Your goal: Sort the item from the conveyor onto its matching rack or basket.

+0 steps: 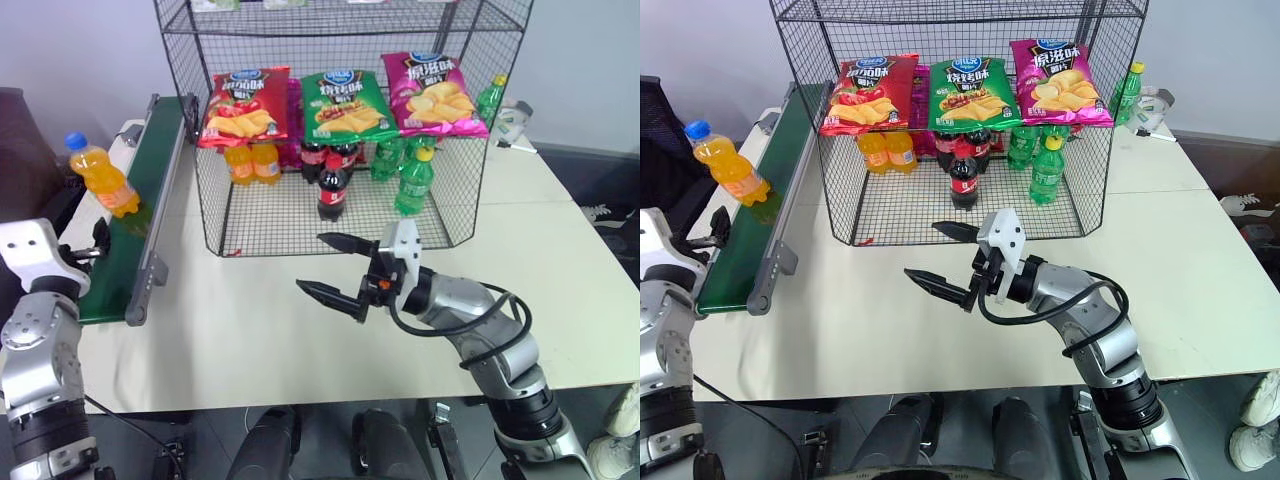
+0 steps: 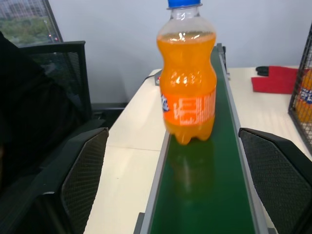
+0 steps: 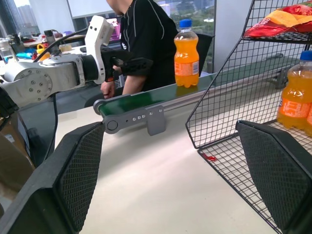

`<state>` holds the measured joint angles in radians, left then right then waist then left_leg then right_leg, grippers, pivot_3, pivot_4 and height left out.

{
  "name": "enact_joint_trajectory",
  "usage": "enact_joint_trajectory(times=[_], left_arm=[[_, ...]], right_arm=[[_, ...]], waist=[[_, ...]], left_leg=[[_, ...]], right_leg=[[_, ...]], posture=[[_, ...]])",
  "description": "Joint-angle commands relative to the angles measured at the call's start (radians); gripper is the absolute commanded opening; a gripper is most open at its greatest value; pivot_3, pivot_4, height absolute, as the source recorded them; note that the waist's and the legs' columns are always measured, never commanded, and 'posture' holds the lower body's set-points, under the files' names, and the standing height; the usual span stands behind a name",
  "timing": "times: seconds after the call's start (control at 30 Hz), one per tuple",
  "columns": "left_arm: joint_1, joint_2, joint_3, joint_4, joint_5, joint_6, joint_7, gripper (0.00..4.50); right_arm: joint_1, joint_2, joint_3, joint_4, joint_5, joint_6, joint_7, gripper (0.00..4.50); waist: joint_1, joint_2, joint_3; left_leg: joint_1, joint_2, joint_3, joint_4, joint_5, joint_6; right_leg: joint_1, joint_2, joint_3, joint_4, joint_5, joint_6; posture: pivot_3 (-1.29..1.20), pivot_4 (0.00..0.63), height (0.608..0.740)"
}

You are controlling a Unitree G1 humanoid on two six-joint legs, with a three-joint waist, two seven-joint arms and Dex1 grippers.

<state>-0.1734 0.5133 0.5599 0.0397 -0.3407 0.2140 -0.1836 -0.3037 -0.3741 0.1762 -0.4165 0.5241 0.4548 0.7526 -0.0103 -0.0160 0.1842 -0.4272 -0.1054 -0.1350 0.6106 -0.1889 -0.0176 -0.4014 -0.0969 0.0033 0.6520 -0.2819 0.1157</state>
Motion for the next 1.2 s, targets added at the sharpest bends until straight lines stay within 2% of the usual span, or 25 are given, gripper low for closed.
enact_joint_trajectory(times=[0.03,0.83,0.93,1.0,1.03,1.2], left_arm=[[-0.003,0.02,0.029,-0.027,-0.017,-0.002,-0.008,4.48],[-0.017,0.022,0.031,-0.033,-0.025,0.001,0.003,4.48],[-0.012,0.021,0.029,-0.039,-0.029,-0.003,-0.006,3.68],[-0.007,0.022,0.029,-0.048,-0.03,0.002,-0.007,2.74],[-0.003,0.022,0.031,-0.056,-0.033,0.006,-0.008,2.47],[-0.009,0.029,0.053,-0.142,-0.112,0.029,-0.048,2.47]], right_arm=[[0.001,0.004,-0.003,-0.048,0.017,-0.005,0.003,4.5],[0.005,0.01,0.002,-0.071,0.031,0.027,-0.012,4.5],[0.006,0.01,0.002,-0.071,0.031,0.026,-0.011,4.5],[0.006,0.011,0.002,-0.07,0.032,0.026,-0.01,4.5],[0.007,0.01,0.002,-0.071,0.033,0.027,-0.01,4.5],[0.008,0.005,-0.002,-0.074,0.031,0.025,-0.01,4.5]], waist=[[0.0,0.0,0.0],[0.0,0.0,0.0],[0.001,0.0,0.0],[0.002,0.0,0.0],[0.002,0.0,0.0],[0.003,-0.001,0.0]], left_leg=[[0.0,0.0,0.0,0.0,0.0,0.0],[0.0,0.0,0.0,0.0,0.0,0.0],[0.0,0.0,0.0,0.0,0.0,0.0],[0.0,0.0,0.0,0.0,0.0,0.0],[0.0,0.0,0.0,0.0,0.0,0.0],[0.0,0.0,0.0,0.0,0.0,0.0]], right_leg=[[0.0,0.0,0.0,0.0,0.0,0.0],[0.0,0.0,0.0,0.0,0.0,0.0],[0.0,0.0,0.0,0.0,0.0,0.0],[0.0,0.0,0.0,0.0,0.0,0.0],[0.0,0.0,0.0,0.0,0.0,0.0],[0.0,0.0,0.0,0.0,0.0,0.0]], posture=[[0.0,0.15,0.74],[0.0,0.15,0.74],[0.0,0.15,0.74],[0.0,0.15,0.74],[0.0,0.15,0.74],[0.0,0.15,0.74]])
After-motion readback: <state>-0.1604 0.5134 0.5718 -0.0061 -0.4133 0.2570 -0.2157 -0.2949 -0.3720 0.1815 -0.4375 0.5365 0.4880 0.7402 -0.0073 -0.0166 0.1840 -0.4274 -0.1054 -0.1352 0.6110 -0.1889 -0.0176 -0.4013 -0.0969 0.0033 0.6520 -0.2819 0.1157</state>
